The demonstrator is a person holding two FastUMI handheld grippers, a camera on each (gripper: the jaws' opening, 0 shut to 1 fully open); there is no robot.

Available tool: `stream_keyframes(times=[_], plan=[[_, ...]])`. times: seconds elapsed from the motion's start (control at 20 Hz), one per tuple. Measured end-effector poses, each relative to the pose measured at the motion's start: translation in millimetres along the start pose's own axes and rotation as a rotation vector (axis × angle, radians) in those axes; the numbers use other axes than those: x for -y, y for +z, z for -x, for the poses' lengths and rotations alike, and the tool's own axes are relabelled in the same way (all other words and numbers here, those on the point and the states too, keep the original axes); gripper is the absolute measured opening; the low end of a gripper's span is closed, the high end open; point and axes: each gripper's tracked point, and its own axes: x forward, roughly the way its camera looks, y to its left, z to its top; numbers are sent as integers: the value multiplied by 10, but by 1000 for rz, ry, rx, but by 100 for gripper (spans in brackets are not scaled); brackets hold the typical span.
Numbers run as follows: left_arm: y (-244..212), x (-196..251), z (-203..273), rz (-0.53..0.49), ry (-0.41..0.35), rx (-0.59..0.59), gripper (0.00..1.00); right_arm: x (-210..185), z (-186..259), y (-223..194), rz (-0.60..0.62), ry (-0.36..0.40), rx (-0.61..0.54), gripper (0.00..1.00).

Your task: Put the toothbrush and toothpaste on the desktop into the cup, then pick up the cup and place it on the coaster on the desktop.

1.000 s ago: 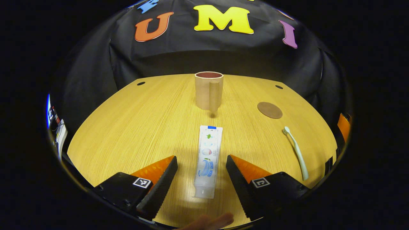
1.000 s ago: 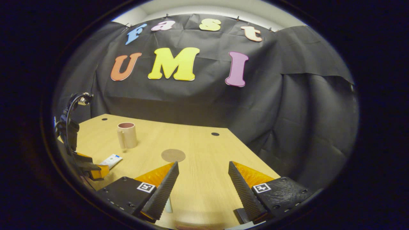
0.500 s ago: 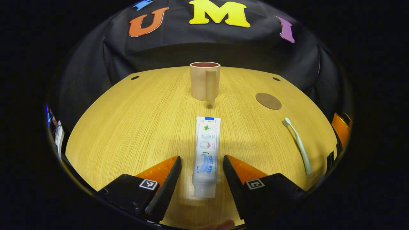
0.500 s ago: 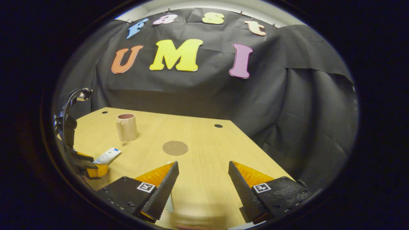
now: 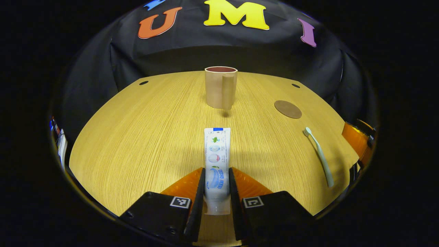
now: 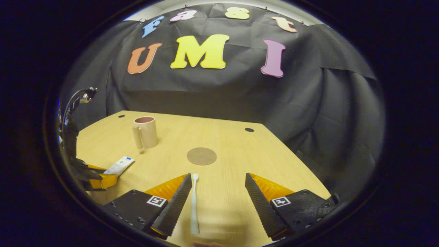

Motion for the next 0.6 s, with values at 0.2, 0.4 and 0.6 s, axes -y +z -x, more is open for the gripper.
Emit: stream_keyframes(times=[0.2,0.4,0.6], plan=[[129,117,92,36,-64,45,40,-143,-237,-247,-39,55,-110,95],[292,77,216,47,-63,114,40,-204,-442,-556,-65,78,-232,95],[347,15,257,51,-49,139,40,-294,-512,-554,-76,99,-256,96]])
